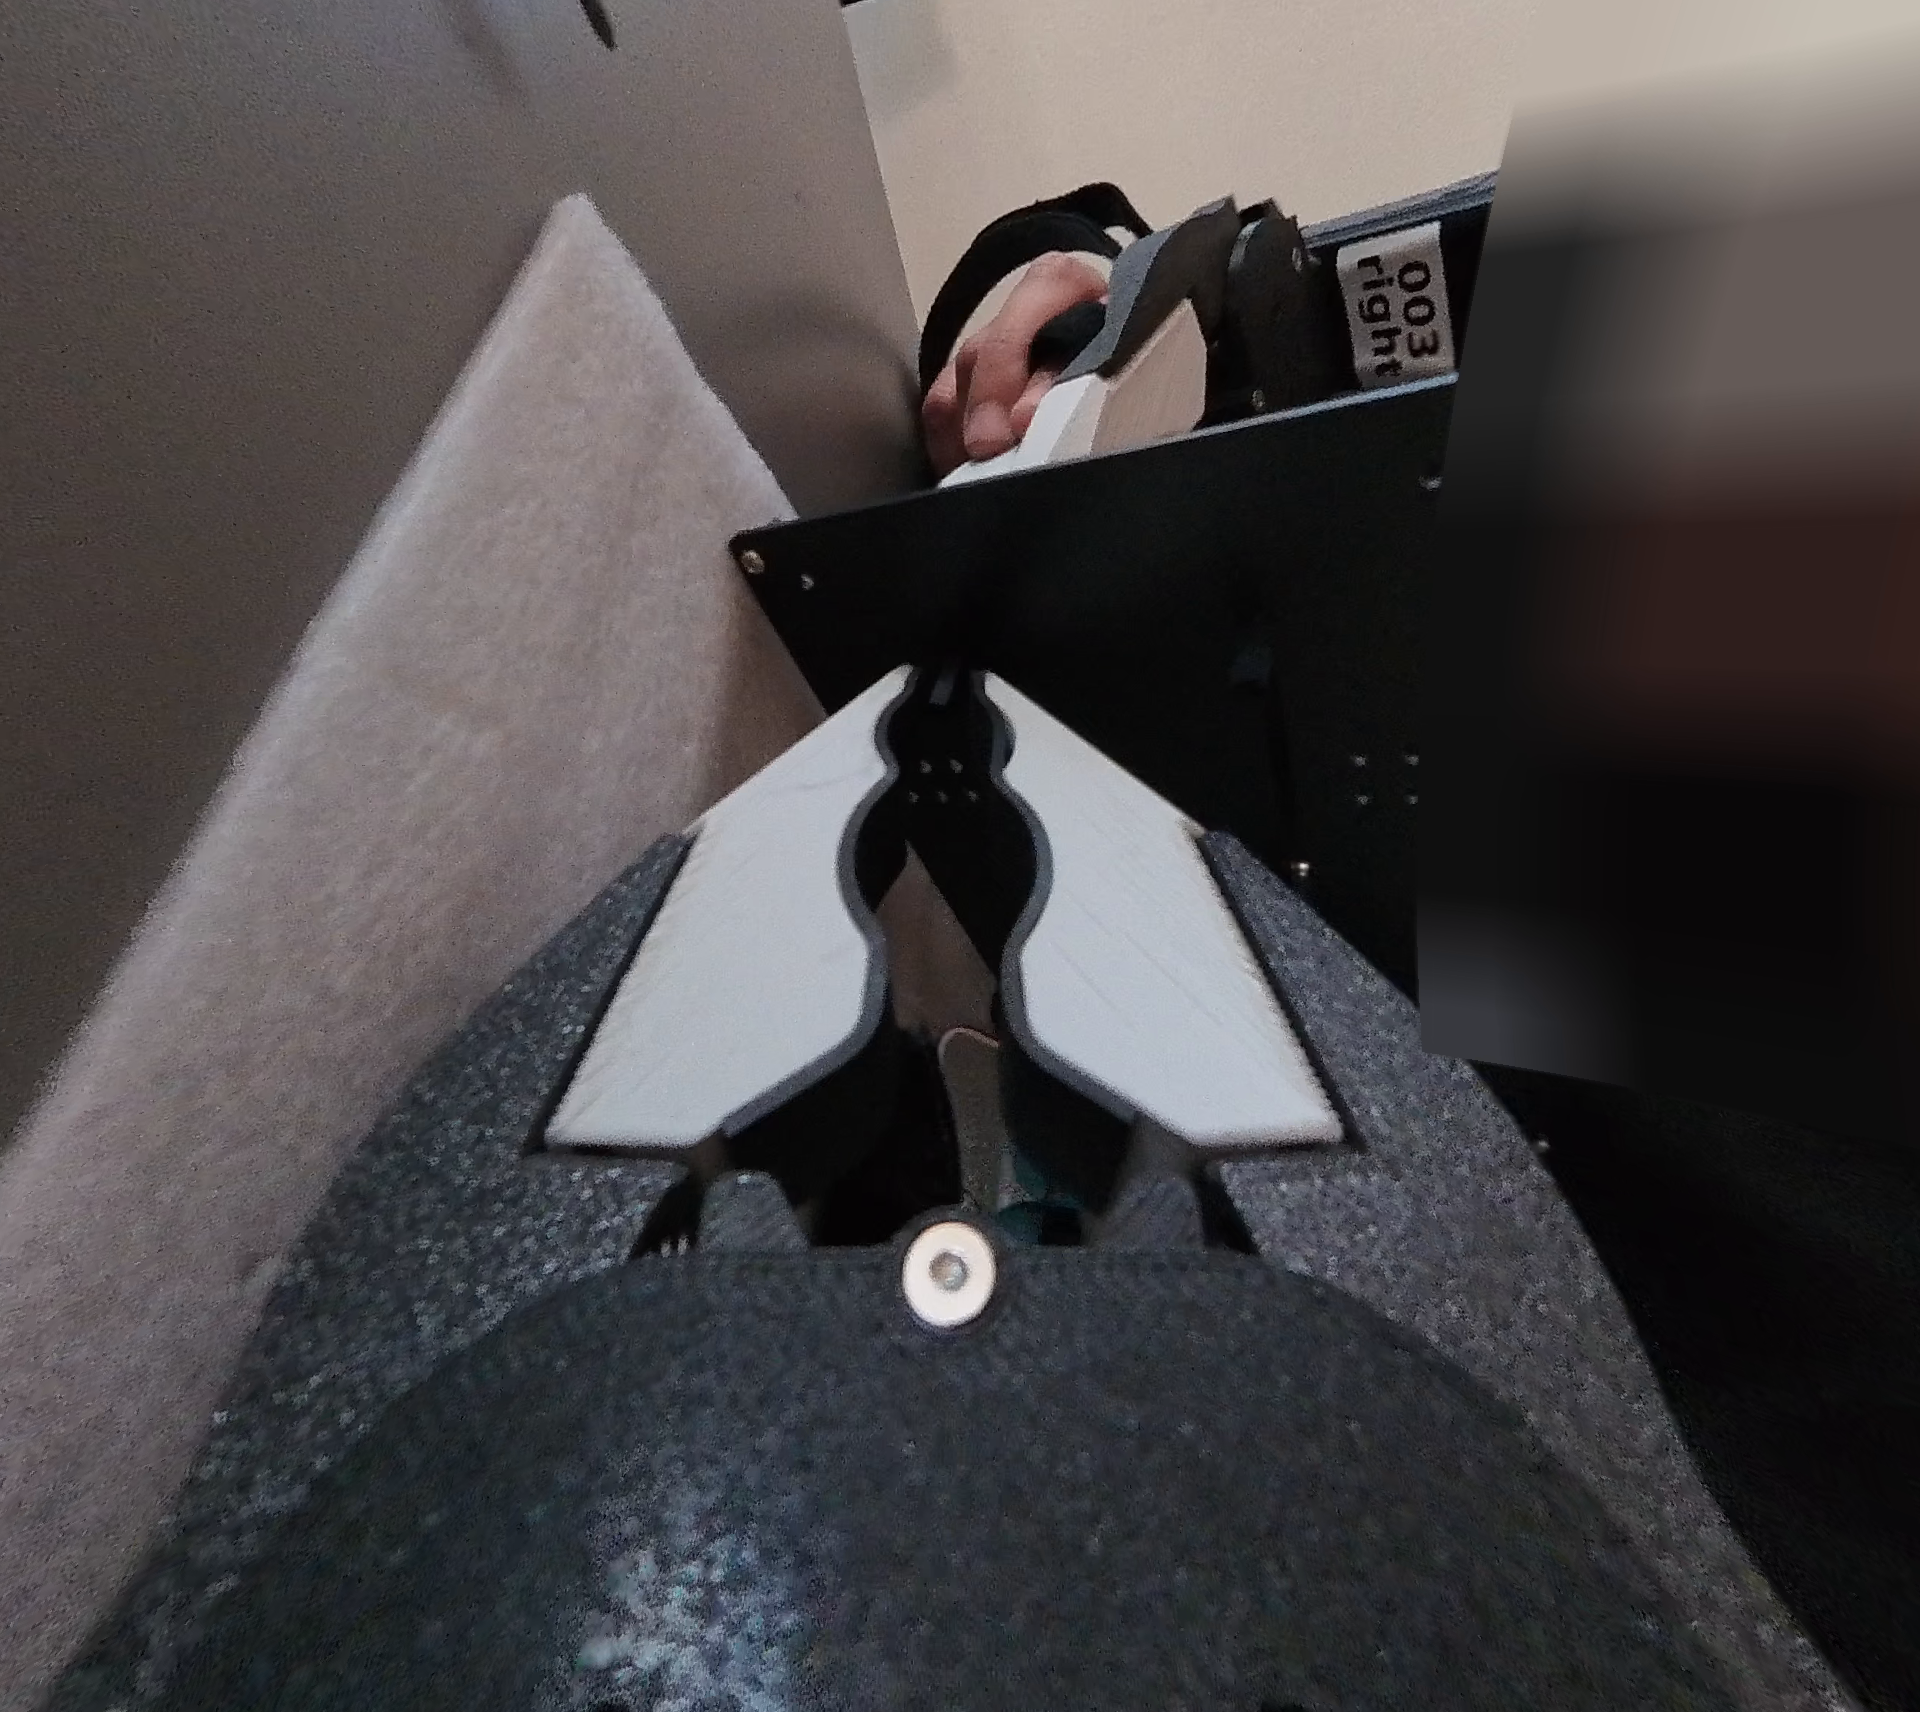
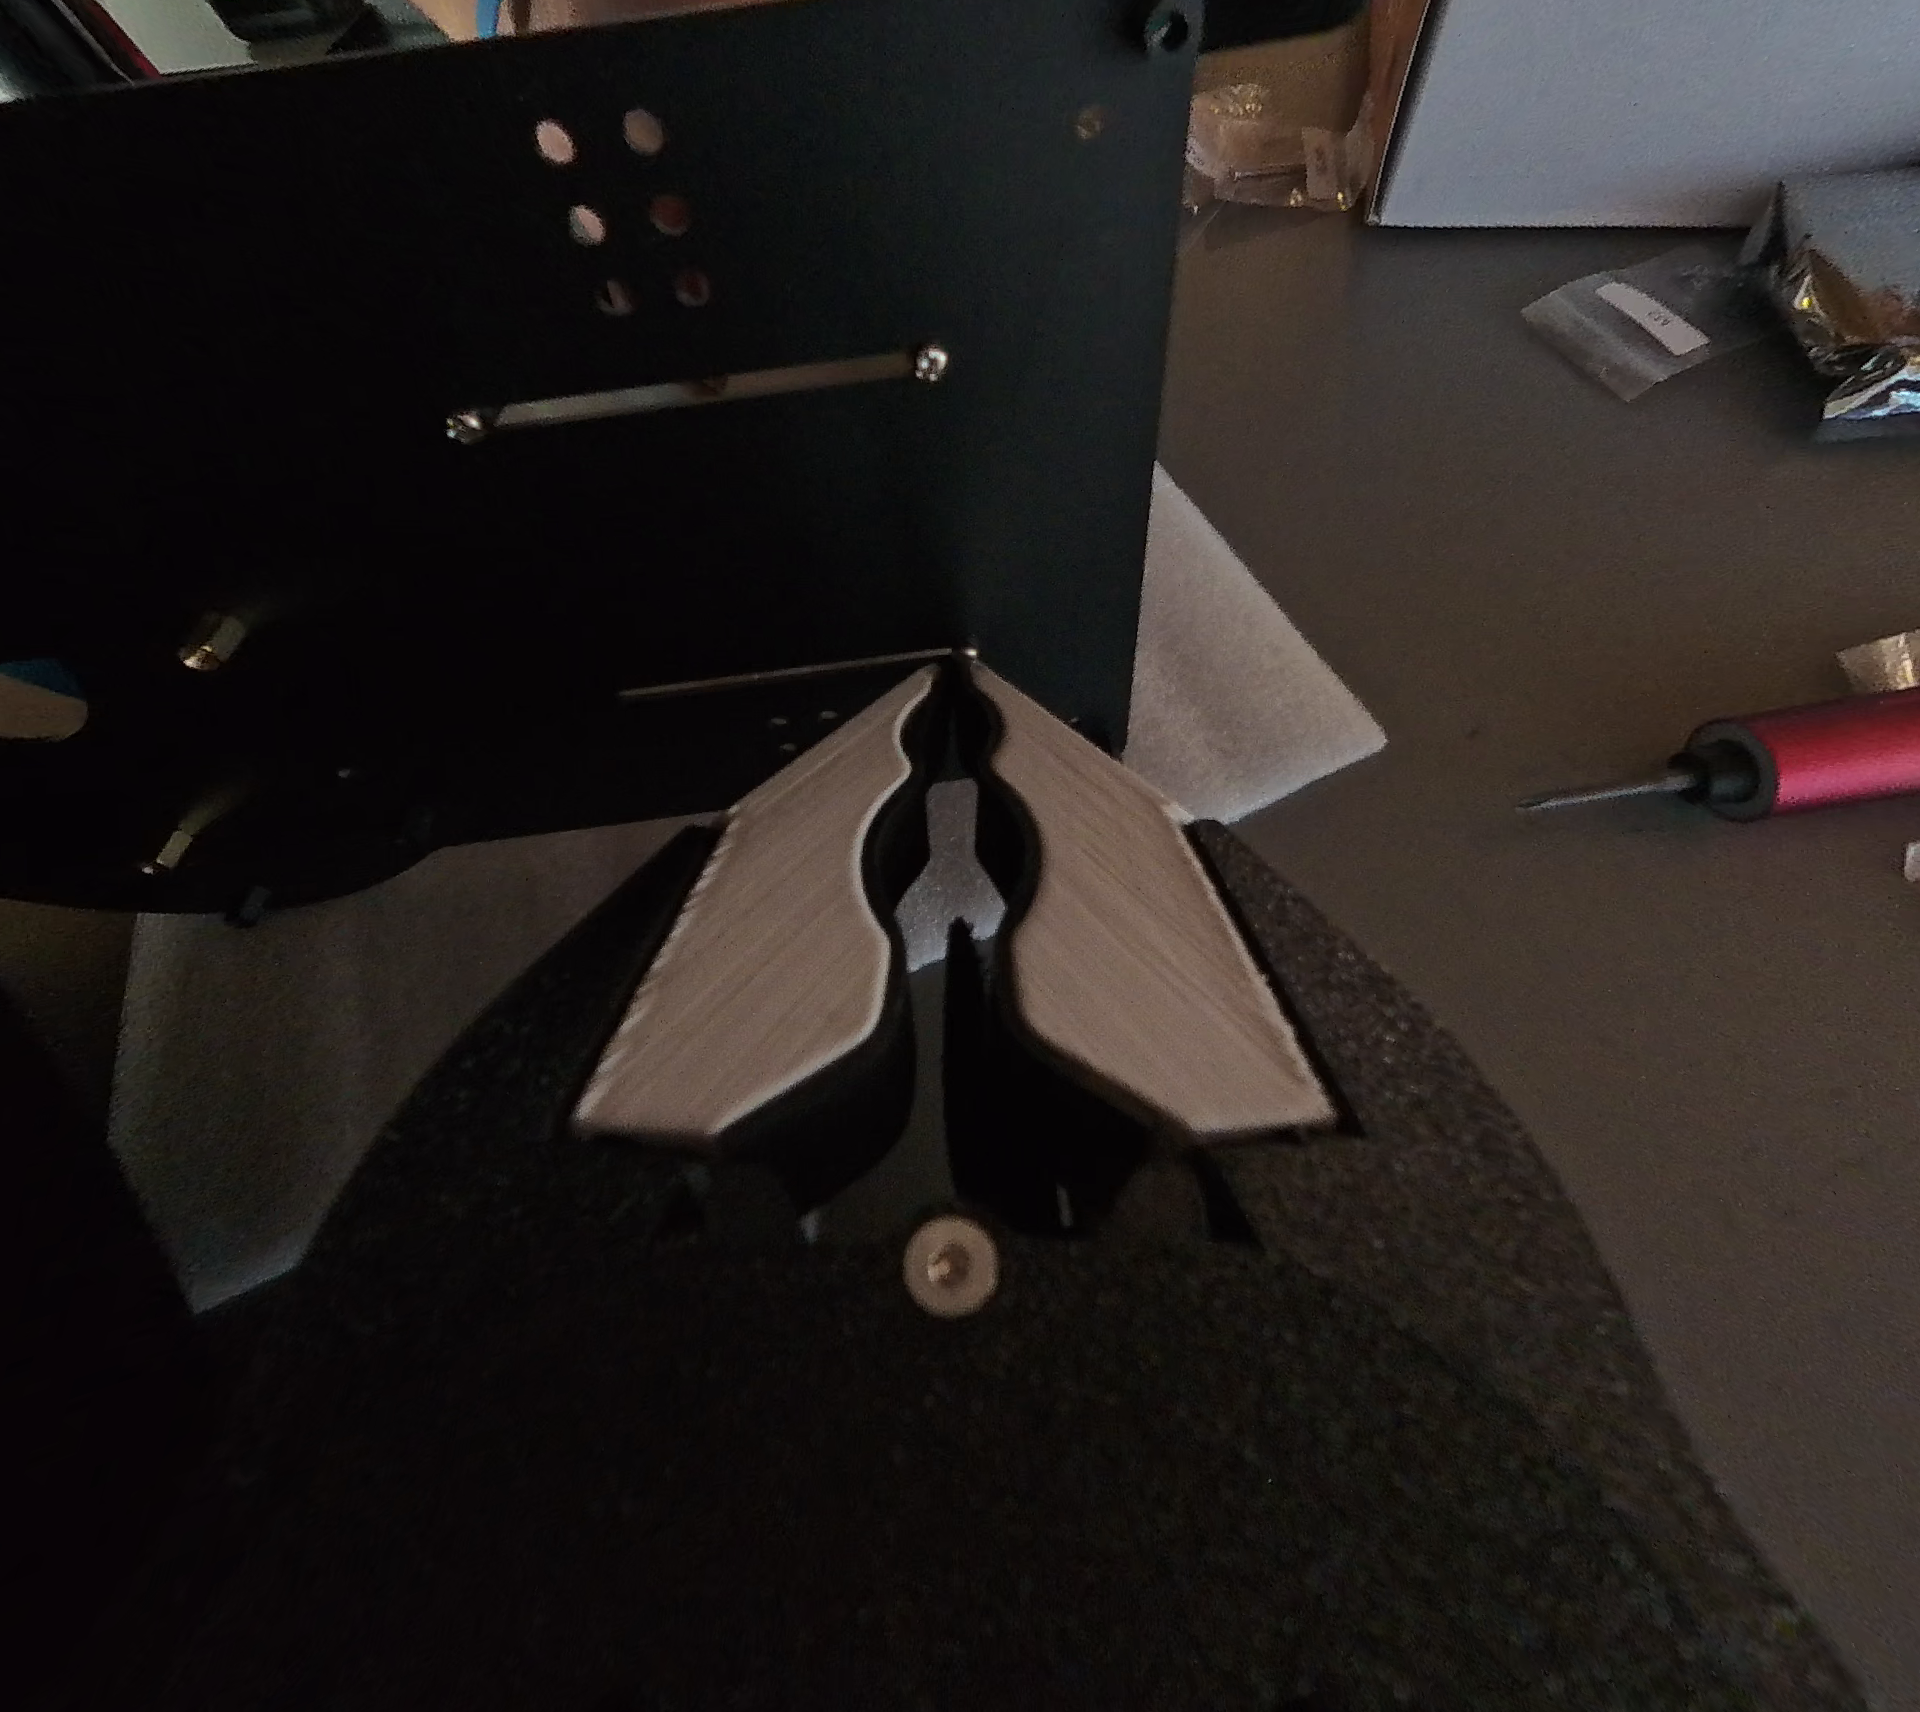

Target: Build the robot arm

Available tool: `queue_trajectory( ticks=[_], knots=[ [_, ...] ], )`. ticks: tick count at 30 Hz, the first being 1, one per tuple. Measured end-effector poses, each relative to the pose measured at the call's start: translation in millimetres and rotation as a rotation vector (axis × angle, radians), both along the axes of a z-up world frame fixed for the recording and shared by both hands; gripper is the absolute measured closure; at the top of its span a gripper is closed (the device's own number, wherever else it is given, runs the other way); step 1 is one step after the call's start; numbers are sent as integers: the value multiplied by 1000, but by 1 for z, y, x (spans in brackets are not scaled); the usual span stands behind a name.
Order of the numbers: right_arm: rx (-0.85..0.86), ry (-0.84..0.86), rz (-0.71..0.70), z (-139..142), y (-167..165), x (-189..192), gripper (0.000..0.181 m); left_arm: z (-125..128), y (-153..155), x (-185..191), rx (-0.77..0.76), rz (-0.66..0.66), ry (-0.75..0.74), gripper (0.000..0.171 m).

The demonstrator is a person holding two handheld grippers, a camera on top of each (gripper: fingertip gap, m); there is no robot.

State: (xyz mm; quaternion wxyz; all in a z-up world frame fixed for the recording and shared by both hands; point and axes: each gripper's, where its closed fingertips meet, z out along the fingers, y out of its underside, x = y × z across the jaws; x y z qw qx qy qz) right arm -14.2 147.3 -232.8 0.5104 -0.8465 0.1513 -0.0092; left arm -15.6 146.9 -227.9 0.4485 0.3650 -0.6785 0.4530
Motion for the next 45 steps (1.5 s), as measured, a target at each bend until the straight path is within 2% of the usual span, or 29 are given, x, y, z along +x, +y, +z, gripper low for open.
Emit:
queue_trajectory(
  ticks=[3,9,12,14,16,17,18,20,21,25,28,33,34,35,41,45],
  knots=[
    [-2,-1,10,0,1,0,181,-1,0,0,49,-27,-203,166],
    [14,91,35,1,2,2,181,-5,2,0,168,-98,-842,166],
    [43,162,70,2,1,2,181,-7,2,0,207,-115,-1040,166],
    [81,138,152,9,-3,2,179,-8,2,0,218,-121,-1050,167],
    [78,20,208,16,-11,15,162,-8,2,0,210,-124,-1019,166],
    [77,-22,250,20,-12,20,148,-8,2,0,210,-131,-1013,167],
    [71,-40,325,20,-11,20,134,-9,1,0,213,-140,-1017,167],
    [-23,-15,503,5,-8,15,118,-9,1,0,217,-157,-1037,167],
    [-86,0,600,-4,-7,11,117,-8,2,0,217,-164,-1042,167],
    [-165,45,845,-21,3,9,141,-8,2,0,204,-172,-1068,167],
    [-152,164,994,-16,3,3,142,-8,2,0,196,-179,-1094,167],
    [-105,344,1146,-3,1,-1,145,-9,2,0,198,-201,-1162,167],
    [-96,369,1158,-1,3,-2,150,-9,2,0,199,-205,-1179,167],
    [-106,358,1150,-4,7,1,164,-9,2,0,200,-209,-1199,167],
    [-102,310,1195,-5,6,0,167,-10,3,-1,232,-230,-1321,167],
    [-95,303,1194,-5,6,-1,167,-10,5,-1,257,-240,-1221,167]
  ],
)
